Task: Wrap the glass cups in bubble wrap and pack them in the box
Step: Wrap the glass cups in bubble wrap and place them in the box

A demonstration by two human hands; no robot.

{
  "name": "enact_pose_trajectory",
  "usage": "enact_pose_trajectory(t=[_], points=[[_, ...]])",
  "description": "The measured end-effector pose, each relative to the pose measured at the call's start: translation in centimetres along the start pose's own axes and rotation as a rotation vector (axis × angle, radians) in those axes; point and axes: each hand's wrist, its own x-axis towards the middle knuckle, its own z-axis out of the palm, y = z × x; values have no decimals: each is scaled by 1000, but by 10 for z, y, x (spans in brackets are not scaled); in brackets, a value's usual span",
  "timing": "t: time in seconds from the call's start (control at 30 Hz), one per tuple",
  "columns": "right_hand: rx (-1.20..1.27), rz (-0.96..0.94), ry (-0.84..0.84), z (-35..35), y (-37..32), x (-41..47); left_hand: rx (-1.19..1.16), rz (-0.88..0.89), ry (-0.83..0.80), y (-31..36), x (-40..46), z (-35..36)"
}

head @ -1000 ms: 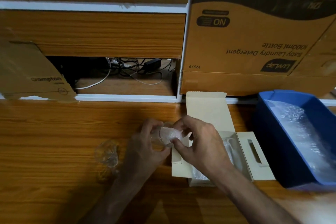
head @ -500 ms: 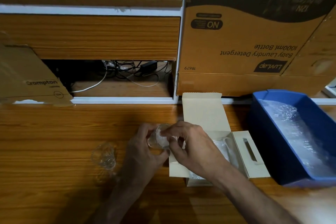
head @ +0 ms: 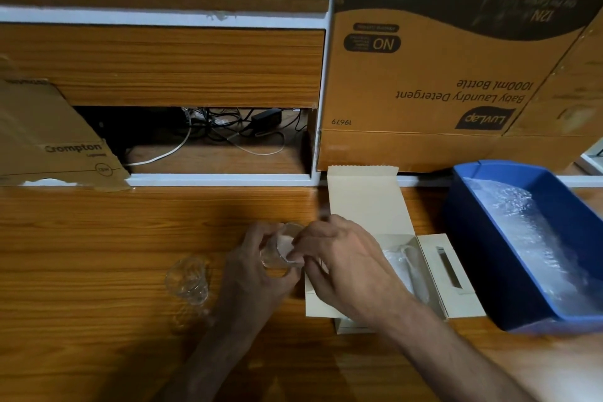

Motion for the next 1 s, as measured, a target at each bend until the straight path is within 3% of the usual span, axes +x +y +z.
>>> enact_pose_trajectory(t=[0.37,0.57,1.0], points=[[-93,10,-150,7,-2,-4,-50,30,30,1,4,-1],[-79,19,-53,2,-3,-12,-56,-10,42,2,5,0],[60,57,-119,9,1,-24,-120,-74,21,4,-7,9]])
